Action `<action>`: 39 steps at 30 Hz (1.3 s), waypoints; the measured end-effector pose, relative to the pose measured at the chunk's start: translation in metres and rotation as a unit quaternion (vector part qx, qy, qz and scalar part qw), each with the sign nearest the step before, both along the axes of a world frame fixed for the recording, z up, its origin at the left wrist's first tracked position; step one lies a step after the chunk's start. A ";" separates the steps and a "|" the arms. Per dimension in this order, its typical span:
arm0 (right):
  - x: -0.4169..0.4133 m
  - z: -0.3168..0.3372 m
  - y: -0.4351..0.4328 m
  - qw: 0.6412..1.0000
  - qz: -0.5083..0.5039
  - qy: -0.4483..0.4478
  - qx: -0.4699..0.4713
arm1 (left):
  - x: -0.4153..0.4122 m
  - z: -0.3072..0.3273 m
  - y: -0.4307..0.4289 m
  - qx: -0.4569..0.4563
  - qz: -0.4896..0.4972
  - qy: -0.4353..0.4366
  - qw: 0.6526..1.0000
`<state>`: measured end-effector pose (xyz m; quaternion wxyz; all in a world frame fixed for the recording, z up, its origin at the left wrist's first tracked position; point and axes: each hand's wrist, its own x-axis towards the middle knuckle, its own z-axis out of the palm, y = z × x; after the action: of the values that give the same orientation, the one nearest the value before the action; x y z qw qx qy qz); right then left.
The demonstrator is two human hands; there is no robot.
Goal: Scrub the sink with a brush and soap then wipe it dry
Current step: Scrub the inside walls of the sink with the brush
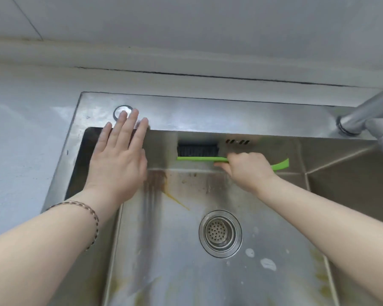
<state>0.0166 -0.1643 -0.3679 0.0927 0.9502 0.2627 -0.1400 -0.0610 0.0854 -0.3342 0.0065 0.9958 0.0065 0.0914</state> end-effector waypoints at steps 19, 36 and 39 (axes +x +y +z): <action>0.011 0.011 -0.054 1.000 0.025 -0.001 -0.011 | 0.019 -0.013 -0.071 -0.070 -0.014 -0.018 0.997; -0.078 -0.040 -0.040 0.516 -0.638 -0.015 0.572 | 0.093 0.028 -0.131 -0.156 -0.094 -0.040 0.982; -0.062 -0.039 -0.024 0.459 -0.638 -0.004 0.618 | 0.111 0.023 -0.139 -0.164 -0.140 -0.010 0.976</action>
<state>-0.0454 -0.1880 -0.4067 -0.6334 0.6613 -0.3996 0.0430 0.0501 -0.0538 -0.3113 0.1821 0.9712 -0.1186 0.0973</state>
